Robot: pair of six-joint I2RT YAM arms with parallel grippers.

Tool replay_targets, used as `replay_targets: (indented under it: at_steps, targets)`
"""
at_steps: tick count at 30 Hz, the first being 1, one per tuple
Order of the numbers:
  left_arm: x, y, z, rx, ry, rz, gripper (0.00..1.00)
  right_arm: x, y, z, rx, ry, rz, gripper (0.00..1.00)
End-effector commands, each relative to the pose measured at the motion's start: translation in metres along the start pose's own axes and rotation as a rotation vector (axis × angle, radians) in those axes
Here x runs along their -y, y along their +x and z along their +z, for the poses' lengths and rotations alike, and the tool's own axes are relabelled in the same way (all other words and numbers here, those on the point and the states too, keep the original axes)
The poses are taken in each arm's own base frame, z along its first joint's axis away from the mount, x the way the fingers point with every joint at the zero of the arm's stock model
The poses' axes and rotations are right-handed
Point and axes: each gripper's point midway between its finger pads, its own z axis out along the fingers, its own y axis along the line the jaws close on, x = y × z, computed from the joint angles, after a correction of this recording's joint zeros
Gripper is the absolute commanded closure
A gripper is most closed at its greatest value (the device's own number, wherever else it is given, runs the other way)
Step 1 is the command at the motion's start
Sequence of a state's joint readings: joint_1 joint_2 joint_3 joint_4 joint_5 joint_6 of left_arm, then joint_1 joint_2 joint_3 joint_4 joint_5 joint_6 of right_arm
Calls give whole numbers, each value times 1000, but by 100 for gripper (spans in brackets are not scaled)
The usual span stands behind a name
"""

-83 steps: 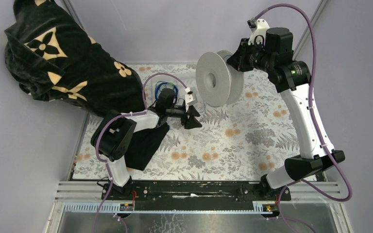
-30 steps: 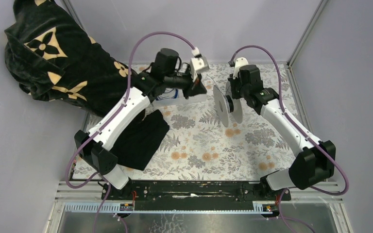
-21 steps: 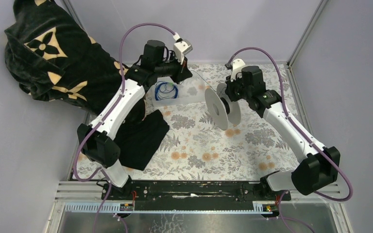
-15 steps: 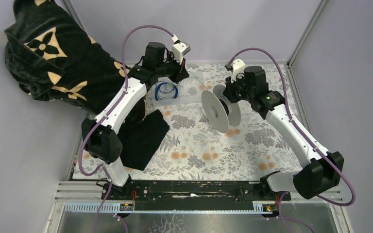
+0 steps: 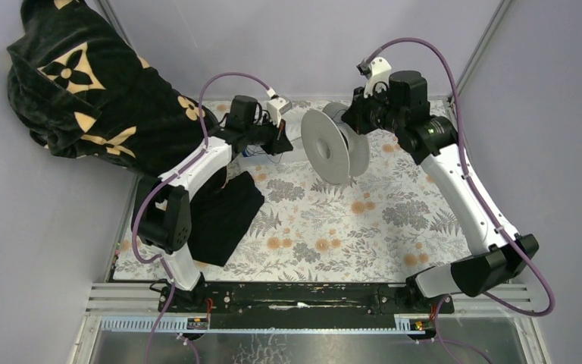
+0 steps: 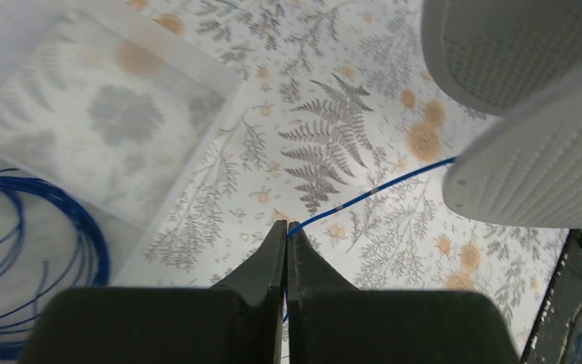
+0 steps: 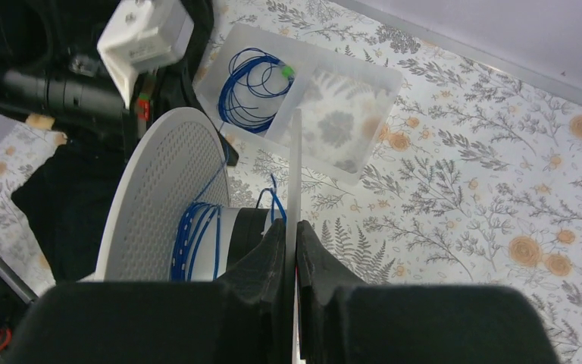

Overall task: Wrap the cables
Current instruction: Wrap the cable around the cable reel.

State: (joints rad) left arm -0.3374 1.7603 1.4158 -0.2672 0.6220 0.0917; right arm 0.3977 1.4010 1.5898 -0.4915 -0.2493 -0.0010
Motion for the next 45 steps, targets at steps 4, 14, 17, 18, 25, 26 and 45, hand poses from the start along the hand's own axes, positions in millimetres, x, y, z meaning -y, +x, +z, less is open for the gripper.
replay_targets:
  at_steps: [4,14,17,18,25,26,45]
  targets:
    - [23,9,-1,109,157,1,97,2,-60,-15,134,66,112,100]
    - [50,26,-1,166,308,-18,82,-11,-73,-15,138,-7,142,100]
    - [51,26,0,173,326,-11,80,-15,-78,-18,148,-27,138,100]
    - [52,25,0,180,331,-5,80,-16,-80,-19,152,-30,138,100]
    - [55,24,-2,204,341,31,75,-11,-93,-30,185,3,118,100]
    - [56,26,-3,203,342,36,73,-11,-95,-32,191,5,115,100]
    - [62,34,-11,212,357,118,54,-3,-108,-46,215,41,94,100]
